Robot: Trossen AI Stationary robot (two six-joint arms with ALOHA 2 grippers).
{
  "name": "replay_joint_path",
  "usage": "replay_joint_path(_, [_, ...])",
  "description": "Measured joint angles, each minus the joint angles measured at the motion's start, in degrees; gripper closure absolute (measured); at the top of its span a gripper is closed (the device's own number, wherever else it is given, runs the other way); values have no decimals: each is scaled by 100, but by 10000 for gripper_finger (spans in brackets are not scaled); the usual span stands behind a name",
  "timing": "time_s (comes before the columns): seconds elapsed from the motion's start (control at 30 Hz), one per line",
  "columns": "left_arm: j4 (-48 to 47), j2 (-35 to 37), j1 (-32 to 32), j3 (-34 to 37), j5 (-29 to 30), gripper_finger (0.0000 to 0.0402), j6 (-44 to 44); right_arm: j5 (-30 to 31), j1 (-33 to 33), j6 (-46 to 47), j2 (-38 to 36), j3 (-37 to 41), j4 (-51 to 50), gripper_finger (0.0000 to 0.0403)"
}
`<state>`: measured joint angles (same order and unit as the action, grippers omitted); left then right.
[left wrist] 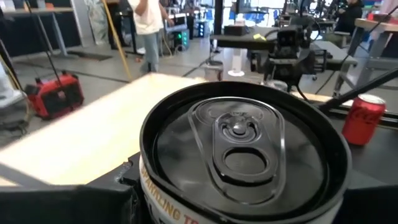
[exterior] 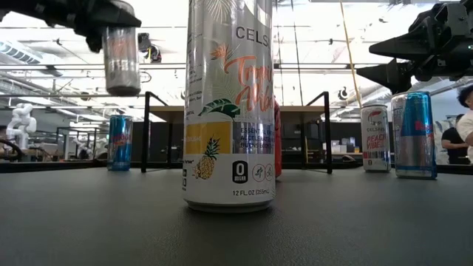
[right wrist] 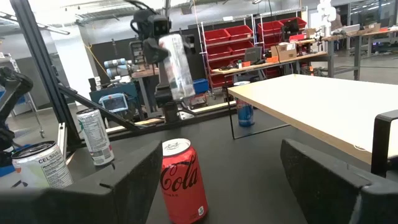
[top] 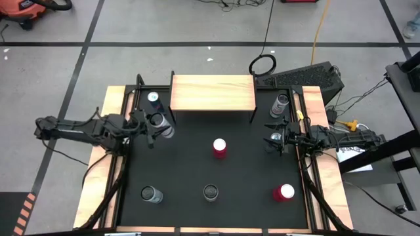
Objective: Place canned beverage on shelf
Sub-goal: Put the top white-yellow soda can on the shelf
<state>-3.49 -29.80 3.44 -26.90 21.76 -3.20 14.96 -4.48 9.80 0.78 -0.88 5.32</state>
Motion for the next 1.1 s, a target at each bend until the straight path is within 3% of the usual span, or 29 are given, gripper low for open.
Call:
replay_joint_path(0.33, [-264,-802,-1138,-779,-1105,152,212,0,1,0,0,-1,0,95])
replay_joint_path(1.1, [-118,-3221,-4214,-2384,-4468,152,781,2,-1,0,0,1,0,95])
